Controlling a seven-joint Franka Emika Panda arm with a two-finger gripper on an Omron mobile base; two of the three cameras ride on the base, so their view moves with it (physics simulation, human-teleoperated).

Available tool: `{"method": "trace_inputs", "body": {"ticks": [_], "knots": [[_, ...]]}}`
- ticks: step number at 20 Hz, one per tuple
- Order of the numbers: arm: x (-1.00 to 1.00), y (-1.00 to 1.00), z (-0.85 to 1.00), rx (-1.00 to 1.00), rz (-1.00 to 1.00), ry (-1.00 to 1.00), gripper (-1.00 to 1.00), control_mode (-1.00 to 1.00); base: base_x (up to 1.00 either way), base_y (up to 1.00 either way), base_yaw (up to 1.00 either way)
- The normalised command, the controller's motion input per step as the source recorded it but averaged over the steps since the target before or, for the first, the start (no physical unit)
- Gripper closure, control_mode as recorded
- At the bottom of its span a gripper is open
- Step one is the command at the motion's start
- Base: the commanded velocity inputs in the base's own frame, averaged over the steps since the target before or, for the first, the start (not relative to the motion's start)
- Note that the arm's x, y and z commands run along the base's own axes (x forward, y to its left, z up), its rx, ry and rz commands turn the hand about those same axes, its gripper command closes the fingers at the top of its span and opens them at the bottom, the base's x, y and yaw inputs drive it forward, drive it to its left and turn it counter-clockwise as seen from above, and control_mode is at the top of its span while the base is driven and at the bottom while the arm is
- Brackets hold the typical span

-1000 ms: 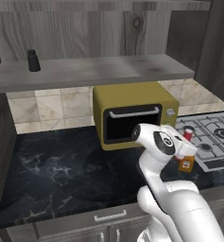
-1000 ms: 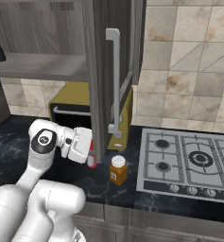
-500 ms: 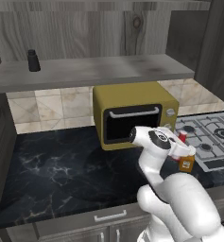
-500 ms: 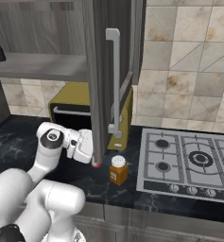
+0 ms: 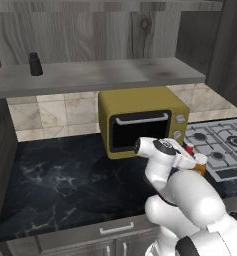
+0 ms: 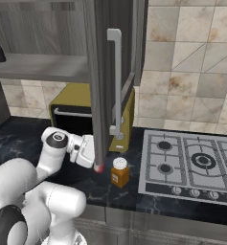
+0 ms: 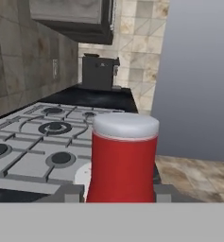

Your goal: Collect the turmeric, ketchup, and shaker from the cabinet and place them next to the stove.

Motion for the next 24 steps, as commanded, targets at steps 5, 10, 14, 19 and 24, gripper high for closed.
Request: {"method": "trace_inputs", "body": {"ticks": [5,10,14,19,24], "knots": [[0.00,-0.16,-0.26,-0.01,0.00,0.05,1.00,-1.00,0.00,0.00,0.00],[0.03,-0.16,-0.23,-0.05,0.00,0.02,1.00,-1.00,0.00,0.00,0.00],[0.03,0.00,-0.26,-0.06,0.00,0.00,1.00,-1.00,0.00,0.00,0.00],[0.01,0.00,-0.23,-0.05,0.00,0.00,1.00,-1.00,0.00,0.00,0.00],[0.00,0.00,-0.21,-0.03,0.00,0.00,1.00,-1.00,0.00,0.00,0.00]]}}
